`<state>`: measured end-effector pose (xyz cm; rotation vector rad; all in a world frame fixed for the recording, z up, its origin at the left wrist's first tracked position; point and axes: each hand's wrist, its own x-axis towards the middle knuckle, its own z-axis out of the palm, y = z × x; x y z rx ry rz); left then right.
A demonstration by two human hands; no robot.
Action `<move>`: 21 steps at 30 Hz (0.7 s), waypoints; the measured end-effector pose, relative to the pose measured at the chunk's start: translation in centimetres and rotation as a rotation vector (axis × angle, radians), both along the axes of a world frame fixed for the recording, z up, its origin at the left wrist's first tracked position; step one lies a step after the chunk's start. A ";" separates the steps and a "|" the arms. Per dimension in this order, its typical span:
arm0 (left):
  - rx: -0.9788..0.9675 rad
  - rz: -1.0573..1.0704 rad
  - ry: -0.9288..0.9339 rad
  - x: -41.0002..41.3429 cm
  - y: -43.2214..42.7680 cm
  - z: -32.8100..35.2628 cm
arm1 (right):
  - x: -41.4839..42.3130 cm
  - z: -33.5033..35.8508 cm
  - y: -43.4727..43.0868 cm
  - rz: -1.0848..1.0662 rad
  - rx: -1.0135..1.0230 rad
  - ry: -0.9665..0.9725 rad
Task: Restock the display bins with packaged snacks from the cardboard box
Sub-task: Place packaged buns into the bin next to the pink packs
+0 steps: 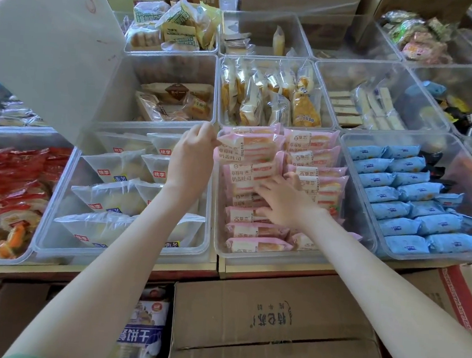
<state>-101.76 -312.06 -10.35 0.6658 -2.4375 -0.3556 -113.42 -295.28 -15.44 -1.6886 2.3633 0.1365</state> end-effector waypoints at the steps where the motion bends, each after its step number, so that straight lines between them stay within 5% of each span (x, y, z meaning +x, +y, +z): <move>1: 0.009 -0.006 0.018 0.1 0.1 0.0 | -0.1 0.1 -0.3 -0.045 -0.082 -0.009; 4: 0.057 -0.009 0.049 0.2 0.2 -0.1 | -0.6 0.1 -0.6 -0.128 -0.217 -0.105; 11: 0.157 0.031 0.050 -0.5 0.3 -0.1 | 0.9 -1.7 -1.9 -0.033 0.225 -0.228; 21: 0.333 -0.017 0.067 -1.1 -0.4 -1.0 | 0.6 -0.6 0.8 -0.117 0.058 -0.052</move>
